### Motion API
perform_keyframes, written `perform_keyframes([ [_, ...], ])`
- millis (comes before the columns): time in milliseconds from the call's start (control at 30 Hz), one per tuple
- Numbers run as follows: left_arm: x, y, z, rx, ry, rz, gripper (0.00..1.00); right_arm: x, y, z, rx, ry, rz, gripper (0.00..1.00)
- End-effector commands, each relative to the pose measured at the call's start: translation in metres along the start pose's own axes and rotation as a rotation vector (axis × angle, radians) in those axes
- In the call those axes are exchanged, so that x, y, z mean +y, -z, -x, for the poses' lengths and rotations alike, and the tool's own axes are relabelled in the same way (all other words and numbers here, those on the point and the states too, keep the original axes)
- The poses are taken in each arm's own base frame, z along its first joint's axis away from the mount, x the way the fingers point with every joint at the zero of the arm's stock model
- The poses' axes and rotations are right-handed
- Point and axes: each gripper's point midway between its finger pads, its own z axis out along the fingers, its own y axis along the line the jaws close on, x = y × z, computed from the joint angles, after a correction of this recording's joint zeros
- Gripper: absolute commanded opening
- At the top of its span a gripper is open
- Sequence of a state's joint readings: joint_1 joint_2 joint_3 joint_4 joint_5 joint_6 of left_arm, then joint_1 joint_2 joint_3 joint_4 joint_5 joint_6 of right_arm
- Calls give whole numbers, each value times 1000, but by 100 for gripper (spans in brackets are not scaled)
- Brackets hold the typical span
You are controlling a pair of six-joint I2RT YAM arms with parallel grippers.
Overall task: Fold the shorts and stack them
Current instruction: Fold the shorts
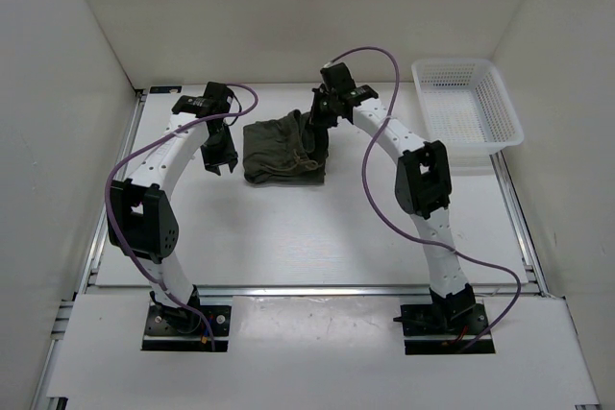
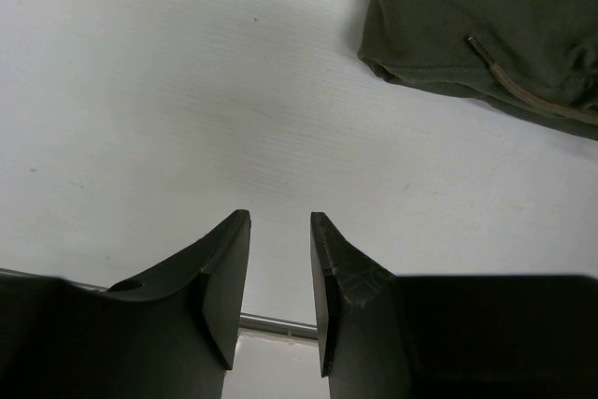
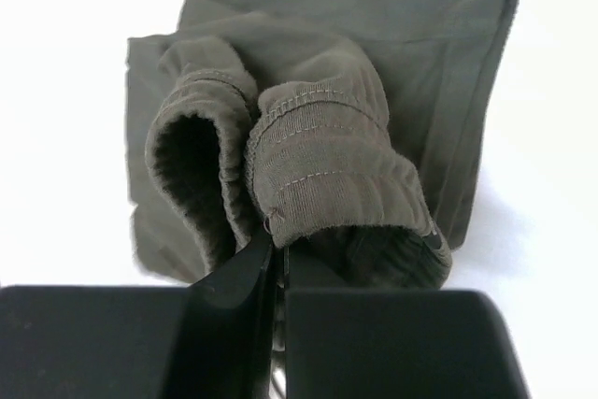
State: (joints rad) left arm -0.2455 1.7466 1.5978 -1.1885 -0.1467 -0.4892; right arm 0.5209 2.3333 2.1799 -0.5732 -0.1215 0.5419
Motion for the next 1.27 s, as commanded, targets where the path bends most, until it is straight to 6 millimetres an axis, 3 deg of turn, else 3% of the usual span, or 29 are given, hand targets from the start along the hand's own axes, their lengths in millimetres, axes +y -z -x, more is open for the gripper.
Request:
perform_keyframes([
  [0, -1, 18, 10, -65, 6, -21, 44, -44, -24, 0, 28, -59, -67, 0],
  [133, -7, 15, 9, -60, -3, -33, 44, -48, -9, 8, 15, -73, -65, 26],
  [167, -9, 12, 7, -48, -5, -36, 44, -43, 6, 19, -23, -50, -70, 33],
  [200, -10, 13, 7, -43, -5, -44, 44, -42, 12, 21, -29, -33, -68, 47],
  [267, -18, 8, 13, -41, -5, -62, 44, -44, 24, 22, -44, -20, -91, 59],
  [300, -21, 7, 14, -36, -5, -74, 44, -38, 41, 30, -78, -14, -90, 66],
  [467, -53, 5, 38, -68, -27, -130, 40, -44, 88, 27, -117, -5, -166, 66],
  [533, -58, 3, 43, -63, -28, -137, 37, -56, 96, 10, -86, 1, -204, 59],
  [600, -62, 7, 42, -65, -37, -142, 37, -55, 120, 6, -107, 3, -213, 59],
  [667, -58, 14, 34, -63, -38, -152, 37, -73, 142, -16, -102, 0, -287, 64],
  [733, -56, 38, 37, -141, -28, -196, 46, -90, 166, -38, -103, 0, -350, 73],
  [767, -48, 36, 28, -141, -27, -184, 52, -99, 177, -48, -95, 0, -389, 75],
  [800, -43, 59, 27, -198, -10, -217, 73, -111, 188, -53, -112, 3, -451, 79],
  [833, -38, 67, 28, -242, -2, -214, 84, -111, 210, -53, -154, -6, -462, 79],
  [867, -32, 73, 23, -258, 1, -213, 95, -119, 222, -58, -164, -12, -494, 80],
  [900, -25, 88, 16, -296, 18, -237, 100, -132, 229, -77, -131, -10, -535, 80],
  [1000, -4, 105, 4, -360, 54, -215, 100, -146, 272, -93, -179, -26, -615, 80],
  [1033, 4, 125, 0, -418, 79, -241, 100, -149, 286, -102, -200, -49, -628, 80],
  [1100, 18, 135, -7, -459, 107, -224, 100, -162, 305, -117, -202, -58, -692, 80],
  [1133, 26, 151, -11, -510, 134, -242, 100, -161, 317, -121, -225, -69, -680, 77],
  [1233, 48, 174, -19, -598, 198, -243, 100, -171, 328, -143, -245, -70, -679, 77],
])
